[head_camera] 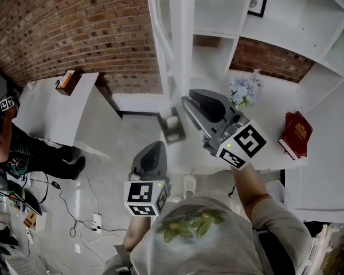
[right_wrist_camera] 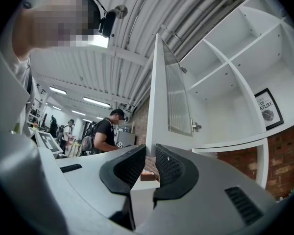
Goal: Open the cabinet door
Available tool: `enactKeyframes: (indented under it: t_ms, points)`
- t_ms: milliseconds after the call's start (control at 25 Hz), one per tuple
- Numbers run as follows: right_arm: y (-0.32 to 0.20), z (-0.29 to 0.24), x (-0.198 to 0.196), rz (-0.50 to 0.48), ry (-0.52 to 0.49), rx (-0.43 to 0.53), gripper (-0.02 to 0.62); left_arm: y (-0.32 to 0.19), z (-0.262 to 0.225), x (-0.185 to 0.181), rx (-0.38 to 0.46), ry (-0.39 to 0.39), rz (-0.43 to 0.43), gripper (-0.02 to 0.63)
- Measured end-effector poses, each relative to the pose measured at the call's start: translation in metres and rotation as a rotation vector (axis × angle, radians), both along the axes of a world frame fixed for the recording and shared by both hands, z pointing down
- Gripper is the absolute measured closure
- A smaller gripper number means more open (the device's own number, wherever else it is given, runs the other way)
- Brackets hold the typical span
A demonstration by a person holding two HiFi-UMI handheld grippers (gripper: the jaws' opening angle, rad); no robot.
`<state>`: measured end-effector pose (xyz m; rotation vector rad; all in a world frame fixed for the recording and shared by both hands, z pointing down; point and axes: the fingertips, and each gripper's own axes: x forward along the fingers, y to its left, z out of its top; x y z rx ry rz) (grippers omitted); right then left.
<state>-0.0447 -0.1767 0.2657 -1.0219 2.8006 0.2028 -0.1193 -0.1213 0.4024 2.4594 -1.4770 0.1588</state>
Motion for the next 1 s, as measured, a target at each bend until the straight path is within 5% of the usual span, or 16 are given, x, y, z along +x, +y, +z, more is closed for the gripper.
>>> enactKeyframes:
  t_ms: [1000]
  points:
    - [0.003,0.001,-0.050,-0.086,-0.008,0.004,0.525,-0.006,0.000,-0.028,-0.001,-0.006,-0.087,0.598]
